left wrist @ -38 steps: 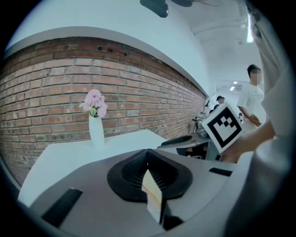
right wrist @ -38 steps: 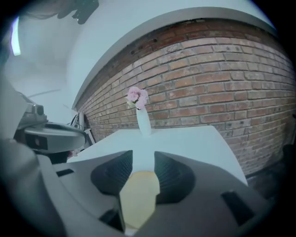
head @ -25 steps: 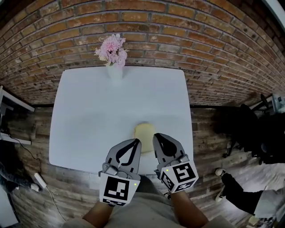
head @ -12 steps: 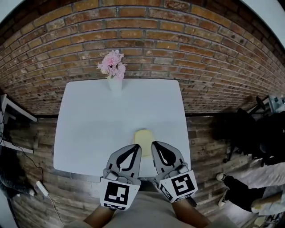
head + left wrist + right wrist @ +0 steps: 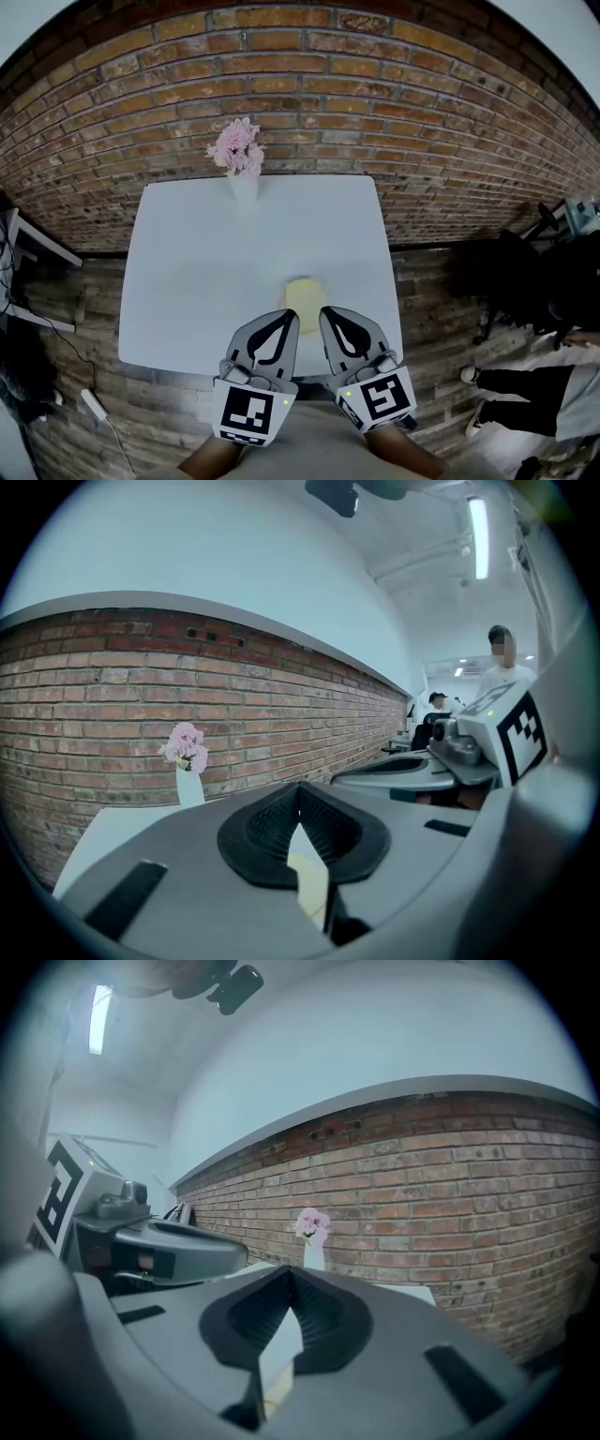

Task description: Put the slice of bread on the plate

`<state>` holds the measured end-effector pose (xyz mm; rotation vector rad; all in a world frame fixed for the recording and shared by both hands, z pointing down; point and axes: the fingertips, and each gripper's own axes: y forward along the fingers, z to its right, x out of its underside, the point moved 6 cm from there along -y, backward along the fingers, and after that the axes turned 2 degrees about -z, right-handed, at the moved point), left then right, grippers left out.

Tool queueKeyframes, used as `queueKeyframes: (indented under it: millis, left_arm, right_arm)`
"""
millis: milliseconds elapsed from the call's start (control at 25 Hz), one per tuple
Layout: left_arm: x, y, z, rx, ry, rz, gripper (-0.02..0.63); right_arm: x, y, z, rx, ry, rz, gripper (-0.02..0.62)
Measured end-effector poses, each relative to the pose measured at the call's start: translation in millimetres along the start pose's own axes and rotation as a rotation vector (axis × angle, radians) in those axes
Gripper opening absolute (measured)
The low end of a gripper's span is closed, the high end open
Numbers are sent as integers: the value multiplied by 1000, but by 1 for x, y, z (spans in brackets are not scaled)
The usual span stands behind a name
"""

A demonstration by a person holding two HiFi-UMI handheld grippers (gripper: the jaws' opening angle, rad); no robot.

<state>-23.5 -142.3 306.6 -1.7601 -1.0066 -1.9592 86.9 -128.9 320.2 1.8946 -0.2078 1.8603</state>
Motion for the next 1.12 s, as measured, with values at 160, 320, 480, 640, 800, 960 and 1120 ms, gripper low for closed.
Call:
queueKeyframes:
  millis: [160,320,480,640,800,960,1120]
  left_arm:
    - [2,-1,-1,-5,2,2,11]
    - [6,-2,-2,-8,-5,-4,11]
    - [6,-1,-2,-5,-9,-10,11]
    - [4,1,1,2,-8,-9,11]
    - [8,2,3,5,3,-23,11]
    - [12,3,6,5,11,-31,11]
    - [16,6,10,9,13,-35,11]
  right_arm:
    - [3,3,-3,-7,-11,-17,6]
    - [2,5,-3,-11,-16,-16,6]
    - [3,6,-3,-18,-17,-26,6]
    - [5,5,-2,-22,-12,-38,6]
    - [9,4,-1,-27,-10,-47,6]
    - [11,3,-1,-36,-14,-49,6]
    - [16,2,1,-39,-16,-54,6]
